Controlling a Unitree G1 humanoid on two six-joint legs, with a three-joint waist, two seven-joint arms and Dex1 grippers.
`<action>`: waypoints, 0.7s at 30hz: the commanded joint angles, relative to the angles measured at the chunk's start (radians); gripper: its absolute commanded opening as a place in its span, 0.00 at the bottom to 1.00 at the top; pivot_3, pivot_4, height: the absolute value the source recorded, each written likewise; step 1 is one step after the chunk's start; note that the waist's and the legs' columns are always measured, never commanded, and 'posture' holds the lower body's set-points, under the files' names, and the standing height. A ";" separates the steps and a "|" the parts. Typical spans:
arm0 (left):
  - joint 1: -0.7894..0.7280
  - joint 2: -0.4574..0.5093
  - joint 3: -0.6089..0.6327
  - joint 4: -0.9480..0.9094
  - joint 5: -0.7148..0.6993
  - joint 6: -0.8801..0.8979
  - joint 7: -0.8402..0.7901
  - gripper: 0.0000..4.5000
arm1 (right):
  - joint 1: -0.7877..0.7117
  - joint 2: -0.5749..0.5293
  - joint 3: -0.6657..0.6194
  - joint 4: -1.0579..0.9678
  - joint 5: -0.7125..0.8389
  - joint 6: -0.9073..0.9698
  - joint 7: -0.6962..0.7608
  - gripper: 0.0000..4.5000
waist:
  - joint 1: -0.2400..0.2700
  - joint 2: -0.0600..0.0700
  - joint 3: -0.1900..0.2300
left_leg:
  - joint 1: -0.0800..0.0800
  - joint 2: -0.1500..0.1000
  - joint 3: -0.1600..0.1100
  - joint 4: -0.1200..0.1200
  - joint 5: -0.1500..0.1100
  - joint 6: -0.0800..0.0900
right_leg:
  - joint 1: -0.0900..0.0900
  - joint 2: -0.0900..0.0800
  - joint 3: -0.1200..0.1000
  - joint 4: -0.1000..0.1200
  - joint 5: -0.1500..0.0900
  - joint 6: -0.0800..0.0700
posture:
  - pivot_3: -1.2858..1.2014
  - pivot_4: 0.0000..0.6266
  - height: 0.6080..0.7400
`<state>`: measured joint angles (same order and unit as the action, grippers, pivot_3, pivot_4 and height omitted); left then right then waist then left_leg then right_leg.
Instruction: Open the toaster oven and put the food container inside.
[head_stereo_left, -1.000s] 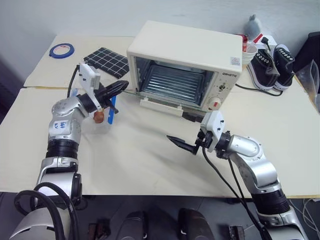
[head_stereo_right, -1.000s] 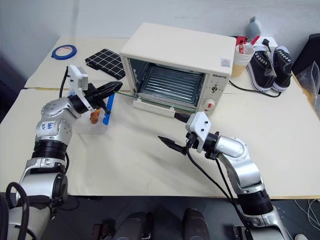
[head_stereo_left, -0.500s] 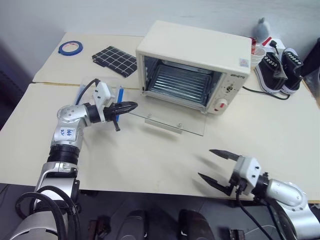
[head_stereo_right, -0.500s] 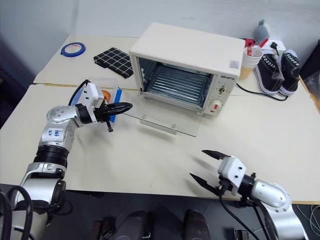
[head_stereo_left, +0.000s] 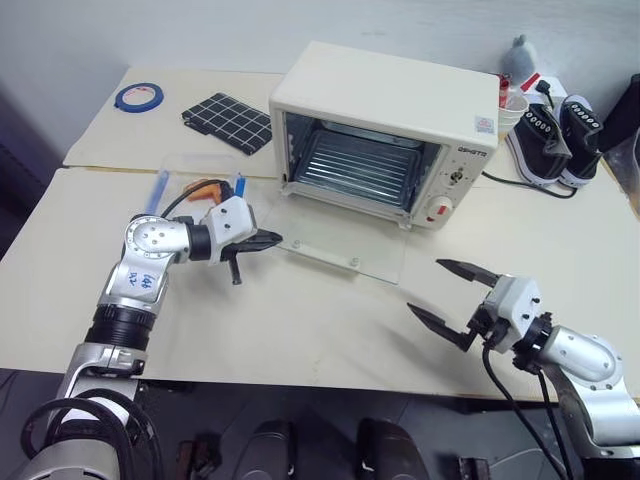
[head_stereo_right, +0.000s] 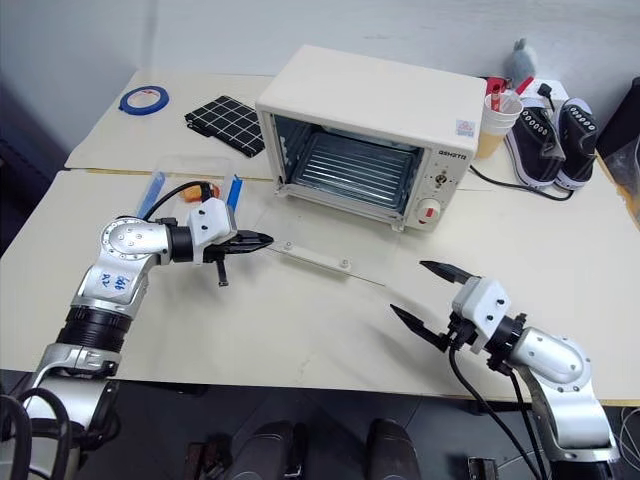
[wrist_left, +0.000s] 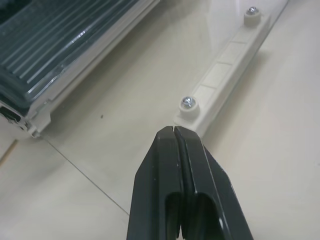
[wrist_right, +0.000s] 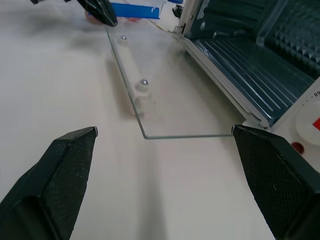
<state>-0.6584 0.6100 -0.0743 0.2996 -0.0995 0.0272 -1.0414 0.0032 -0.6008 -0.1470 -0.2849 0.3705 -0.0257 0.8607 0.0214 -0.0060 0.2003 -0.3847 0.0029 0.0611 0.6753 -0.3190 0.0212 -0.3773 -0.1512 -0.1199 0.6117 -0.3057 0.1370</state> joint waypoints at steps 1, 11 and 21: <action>0.063 -0.006 0.122 -0.176 -0.213 0.139 -0.022 0.01 | -0.056 0.009 0.009 -0.037 0.084 0.059 0.010 1.00 | -0.003 0.000 0.000 | 0.000 0.000 -0.001 0.000 0.000 0.000 | 0.000 0.000 0.000 0.000 0.000 0.000 | 0.52 0.24 1.00; 0.584 0.076 0.686 -0.497 -0.498 0.332 0.115 0.52 | -0.200 0.044 0.074 -0.055 0.167 0.124 0.060 1.00 | -0.029 0.000 0.000 | -0.001 0.003 -0.005 0.000 -0.001 -0.001 | 0.000 0.001 -0.001 0.000 0.000 0.000 | 0.52 0.24 1.00; 0.993 -0.090 0.981 -0.593 -0.542 0.278 0.274 1.00 | -0.211 0.081 0.097 0.015 0.198 0.043 0.176 1.00 | 0.005 -0.001 0.000 | -0.001 0.005 -0.005 0.006 -0.006 0.001 | 0.002 0.001 -0.001 -0.002 0.000 -0.002 | 0.52 0.24 1.00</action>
<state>0.3238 0.5191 0.8846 -0.2324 -0.6077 0.3228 -0.7797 -0.2000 -0.5206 -0.0267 -0.2620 0.5333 0.0215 1.0264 0.0267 -0.0069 0.1999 -0.3854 0.0077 0.0557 0.6812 -0.3258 0.0218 -0.3753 -0.1507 -0.1204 0.6099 -0.3050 0.1349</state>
